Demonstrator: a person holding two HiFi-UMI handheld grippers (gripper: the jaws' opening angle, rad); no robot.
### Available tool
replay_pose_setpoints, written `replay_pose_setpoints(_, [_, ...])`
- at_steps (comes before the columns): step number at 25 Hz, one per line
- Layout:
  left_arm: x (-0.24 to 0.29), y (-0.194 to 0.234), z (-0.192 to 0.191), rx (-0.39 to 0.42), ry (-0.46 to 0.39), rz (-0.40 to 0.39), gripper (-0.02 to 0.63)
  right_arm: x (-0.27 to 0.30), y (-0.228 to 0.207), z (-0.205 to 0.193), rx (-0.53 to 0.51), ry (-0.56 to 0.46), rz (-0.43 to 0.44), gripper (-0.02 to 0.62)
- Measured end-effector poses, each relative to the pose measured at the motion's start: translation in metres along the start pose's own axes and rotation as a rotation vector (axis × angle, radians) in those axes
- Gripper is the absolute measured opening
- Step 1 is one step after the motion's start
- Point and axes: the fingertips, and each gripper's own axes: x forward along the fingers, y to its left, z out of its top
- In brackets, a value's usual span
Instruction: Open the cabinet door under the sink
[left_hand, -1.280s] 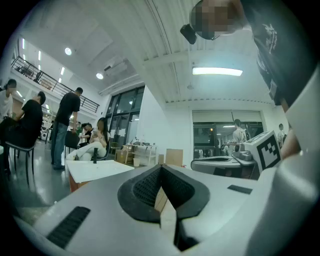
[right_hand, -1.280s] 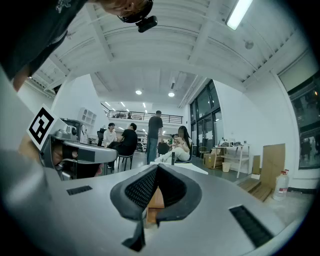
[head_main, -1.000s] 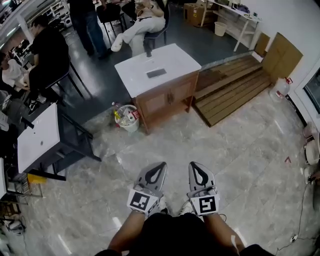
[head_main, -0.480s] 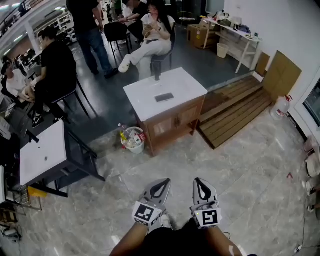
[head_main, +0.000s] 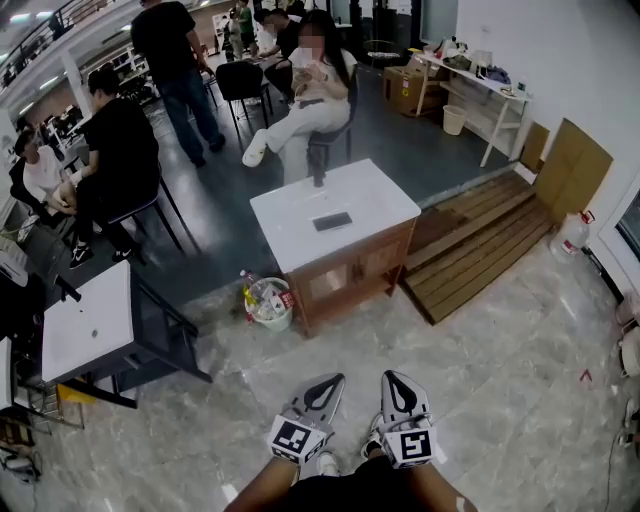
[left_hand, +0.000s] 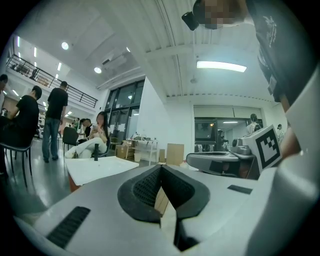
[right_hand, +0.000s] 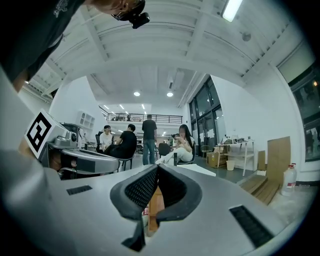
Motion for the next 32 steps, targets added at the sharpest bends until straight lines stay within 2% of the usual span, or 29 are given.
replay_pose_setpoints(8, [0.083, 0.023, 0.008, 0.009, 0.008, 0.055, 0.021, 0.051, -0.063, -0.010, -0.015, -0.012, 0.076, 0.023])
replay_pose_setpoints(12, [0.118, 0.031, 0.017, 0.077, 0.009, 0.097, 0.020, 0.072, -0.097, -0.012, 0.001, -0.013, 0.095, 0.023])
replay_pose_setpoints(16, [0.142, 0.037, 0.023, 0.023, -0.006, 0.131, 0.021, 0.084, -0.125, -0.016, 0.007, -0.011, 0.102, 0.023])
replay_pose_setpoints(22, [0.163, 0.053, 0.015, 0.039, 0.030, 0.156, 0.020, 0.113, -0.144, -0.024, 0.031, -0.020, 0.117, 0.023])
replay_pose_setpoints(26, [0.174, 0.070, 0.007, 0.020, 0.049, 0.166, 0.021, 0.135, -0.148, -0.031, 0.015, 0.062, 0.130, 0.023])
replay_pose_setpoints(29, [0.185, 0.092, 0.005, 0.009, 0.044, 0.175, 0.020, 0.161, -0.152, -0.034, 0.013, 0.024, 0.133, 0.023])
replay_pose_setpoints(32, [0.193, 0.113, 0.002, -0.004, 0.040, 0.175, 0.020, 0.184, -0.151, -0.036, 0.010, 0.034, 0.136, 0.023])
